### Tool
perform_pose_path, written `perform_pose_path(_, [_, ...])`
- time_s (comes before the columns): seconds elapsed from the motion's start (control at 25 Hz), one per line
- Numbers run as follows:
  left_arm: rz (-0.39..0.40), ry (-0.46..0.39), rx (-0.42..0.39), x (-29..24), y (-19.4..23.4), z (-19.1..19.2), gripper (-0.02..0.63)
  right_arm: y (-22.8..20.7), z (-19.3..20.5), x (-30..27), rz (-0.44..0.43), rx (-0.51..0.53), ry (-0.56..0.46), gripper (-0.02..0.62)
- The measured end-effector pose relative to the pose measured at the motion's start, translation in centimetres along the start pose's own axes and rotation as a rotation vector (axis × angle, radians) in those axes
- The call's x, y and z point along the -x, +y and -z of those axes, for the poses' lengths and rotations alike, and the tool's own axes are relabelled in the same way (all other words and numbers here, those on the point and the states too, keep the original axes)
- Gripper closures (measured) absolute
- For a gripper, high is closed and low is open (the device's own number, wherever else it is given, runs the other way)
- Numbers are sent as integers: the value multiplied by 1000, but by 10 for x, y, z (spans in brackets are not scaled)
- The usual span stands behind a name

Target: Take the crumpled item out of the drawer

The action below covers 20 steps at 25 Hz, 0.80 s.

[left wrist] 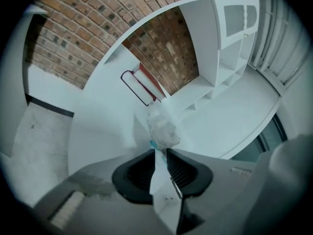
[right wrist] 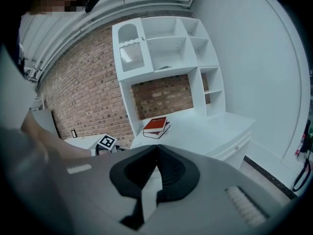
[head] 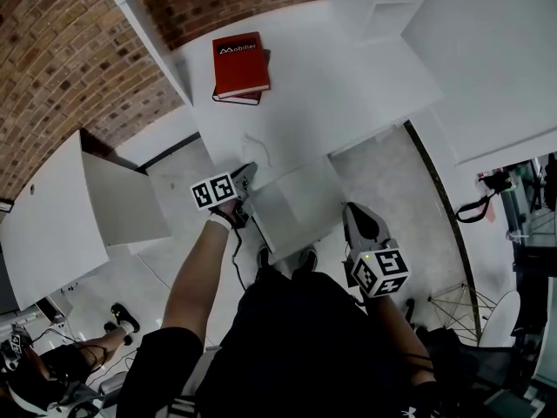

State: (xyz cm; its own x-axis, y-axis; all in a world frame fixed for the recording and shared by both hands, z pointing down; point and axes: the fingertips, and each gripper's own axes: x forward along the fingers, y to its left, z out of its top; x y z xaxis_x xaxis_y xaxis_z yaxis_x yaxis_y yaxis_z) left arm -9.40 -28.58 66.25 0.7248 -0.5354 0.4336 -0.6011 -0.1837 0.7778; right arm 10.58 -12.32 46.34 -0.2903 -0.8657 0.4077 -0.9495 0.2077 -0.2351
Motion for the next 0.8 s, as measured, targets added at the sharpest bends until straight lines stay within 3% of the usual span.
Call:
perform_pose_path(0.48, [-178, 5, -28, 25, 26, -3, 463, 9, 2, -17, -46, -23, 14, 592])
perform_pose_path(0.68, [-242, 55, -106, 40, 19, 10, 445, 11, 4, -21, -69, -31, 15, 592])
perform_pose_path(0.8, [-275, 26, -144, 54, 10, 8, 445, 13, 3, -24, -81, -31, 13, 592])
